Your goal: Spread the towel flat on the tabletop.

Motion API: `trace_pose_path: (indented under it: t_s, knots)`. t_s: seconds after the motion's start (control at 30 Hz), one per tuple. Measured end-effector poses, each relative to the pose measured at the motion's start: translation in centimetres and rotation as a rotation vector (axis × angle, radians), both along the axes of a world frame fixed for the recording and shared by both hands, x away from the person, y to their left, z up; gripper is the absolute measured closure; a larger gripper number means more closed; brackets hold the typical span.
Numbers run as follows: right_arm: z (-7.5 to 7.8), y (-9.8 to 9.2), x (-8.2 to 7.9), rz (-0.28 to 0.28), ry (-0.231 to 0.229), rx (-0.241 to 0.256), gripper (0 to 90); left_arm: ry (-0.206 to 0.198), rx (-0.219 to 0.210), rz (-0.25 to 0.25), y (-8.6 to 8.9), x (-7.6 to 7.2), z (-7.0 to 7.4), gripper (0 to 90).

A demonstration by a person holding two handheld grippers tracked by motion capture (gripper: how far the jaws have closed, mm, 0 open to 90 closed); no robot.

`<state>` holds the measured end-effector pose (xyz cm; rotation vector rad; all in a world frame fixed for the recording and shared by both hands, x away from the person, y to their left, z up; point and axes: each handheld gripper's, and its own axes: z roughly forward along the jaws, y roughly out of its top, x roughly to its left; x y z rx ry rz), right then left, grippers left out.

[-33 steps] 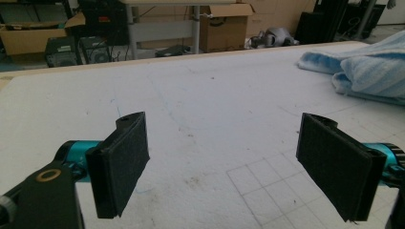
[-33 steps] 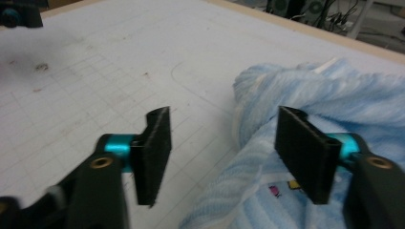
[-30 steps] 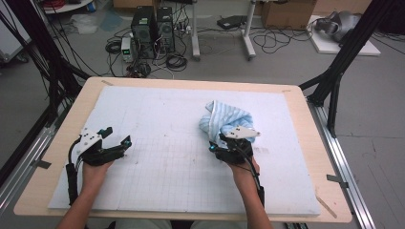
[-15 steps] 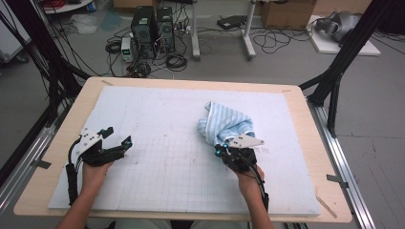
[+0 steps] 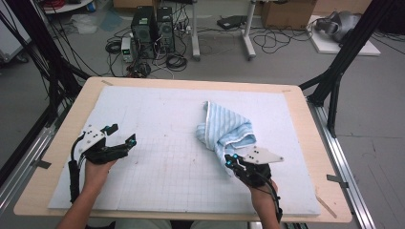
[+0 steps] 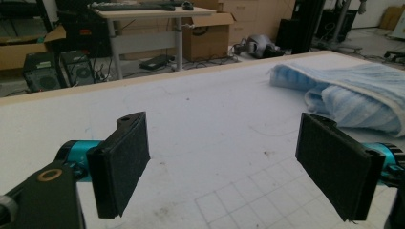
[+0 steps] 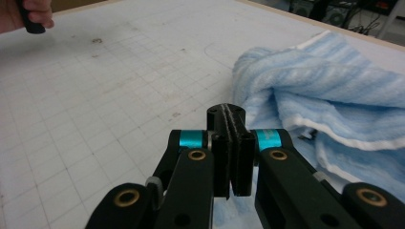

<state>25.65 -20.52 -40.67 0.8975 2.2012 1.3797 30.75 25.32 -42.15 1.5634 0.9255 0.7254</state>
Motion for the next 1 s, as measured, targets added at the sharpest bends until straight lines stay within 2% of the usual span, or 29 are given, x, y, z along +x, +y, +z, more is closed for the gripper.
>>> trace_pose_path:
  t_s: [0.13,0.17,0.23,0.3,0.4,0.43,0.5,0.57,0.63,0.73,0.87,1.0]
  knots:
    - [-0.1,-0.8,-0.5,-0.018,0.006,-0.002,89.3,0.004,0.005,-0.015,-0.4,0.1,0.0,19.4]
    - [-0.1,-0.9,-0.5,-0.025,0.011,-0.001,85.4,0.004,0.006,-0.015,-0.5,0.1,-0.1,19.4]
    - [-0.3,-1.0,-0.3,-0.041,0.025,0.002,70.6,0.006,0.007,-0.018,-0.6,0.2,-0.1,19.5]
    - [-0.7,-0.2,0.0,-0.04,0.031,-0.013,60.4,0.008,0.009,-0.02,-0.7,0.2,0.1,19.4]
    - [-1.3,1.3,0.8,-0.046,0.048,-0.07,55.7,0.001,0.011,-0.024,-0.9,0.3,0.3,19.5]
    - [-1.6,1.8,1.2,-0.057,0.045,-0.108,57.1,0.002,0.014,-0.026,-1.0,0.4,0.4,19.5]
    - [-2.1,2.4,1.7,-0.064,0.054,-0.158,68.8,0.001,0.013,-0.03,-1.1,0.4,0.5,19.5]
    - [-2.5,2.4,1.8,-0.056,0.071,-0.168,82.5,0.0,0.019,-0.037,-1.3,0.4,0.6,19.5]
    - [-2.6,2.2,1.6,-0.046,0.067,-0.178,86.0,0.0,0.02,-0.041,-1.5,0.5,0.7,19.5]
    - [-2.6,1.7,0.9,-0.001,0.075,-0.127,86.8,0.005,0.027,-0.047,-1.6,0.5,0.6,19.5]
    - [-1.6,1.4,-0.4,0.102,0.059,-0.051,86.8,0.006,0.026,-0.05,-1.7,0.5,0.6,19.6]
    - [-0.6,1.6,-1.8,0.183,0.041,-0.021,86.6,0.007,0.023,-0.048,-1.6,0.5,0.6,19.6]
